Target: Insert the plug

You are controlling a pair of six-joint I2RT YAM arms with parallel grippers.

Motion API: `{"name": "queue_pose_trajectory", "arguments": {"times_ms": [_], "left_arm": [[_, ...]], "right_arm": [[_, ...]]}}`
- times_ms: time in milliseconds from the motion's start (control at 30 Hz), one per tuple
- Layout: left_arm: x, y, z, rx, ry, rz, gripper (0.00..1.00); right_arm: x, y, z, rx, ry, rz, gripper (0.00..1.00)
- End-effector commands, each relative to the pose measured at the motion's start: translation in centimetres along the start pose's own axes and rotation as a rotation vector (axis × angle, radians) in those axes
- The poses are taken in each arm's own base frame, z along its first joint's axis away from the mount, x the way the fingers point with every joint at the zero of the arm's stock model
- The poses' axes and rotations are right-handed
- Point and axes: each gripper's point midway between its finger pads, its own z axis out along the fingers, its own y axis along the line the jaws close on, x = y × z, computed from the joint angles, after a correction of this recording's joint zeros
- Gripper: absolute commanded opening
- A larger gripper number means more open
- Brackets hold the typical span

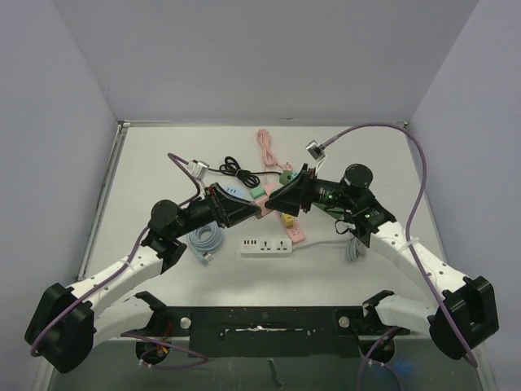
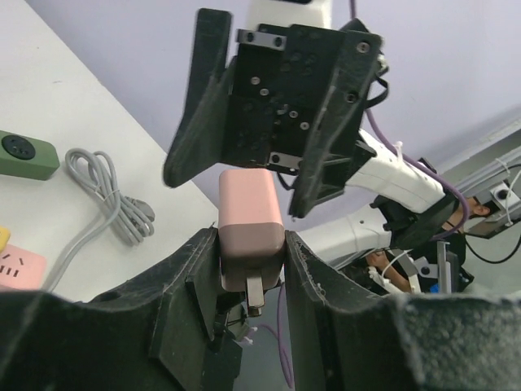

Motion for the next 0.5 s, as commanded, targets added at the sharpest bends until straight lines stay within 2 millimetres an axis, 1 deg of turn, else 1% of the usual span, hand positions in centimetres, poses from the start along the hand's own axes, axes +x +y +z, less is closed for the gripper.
{"name": "queue_pose_trajectory", "arguments": {"times_ms": [0,67,167,233,367,467], "left_arm": [[-0.6,-3.1,-0.3,0.128,-0.011,0.056,0.14],[-0.7,-3.1,-0.4,0.13,-0.015,0.065,0.14],[-0.8,-2.9,-0.4,0.119,-0.022,0.07,0.14],[-0.9,-2.6,-0.4,0.108,-0.027,0.07,0.14],[-1.2,-2.1,-0.3,0.088,-0.043,0.077,0.14],[-1.3,-1.6,-0.3,0.066,-0.049,0.08,0.14]], "right_arm": [[-1.3,2.3,0.6,-0.121,-0.048,0.012,0.61],[-1.1,2.3,0.9,-0.133,-0.042,0.034,0.55],[-0.8,2.7,1.2,-0.165,-0.024,0.049,0.48],[-0.6,2.9,1.4,-0.182,-0.009,0.052,0.47],[0.3,2.7,1.9,-0.189,0.025,0.047,0.47],[0.5,2.4,2.0,-0.193,0.04,0.051,0.39]]}}
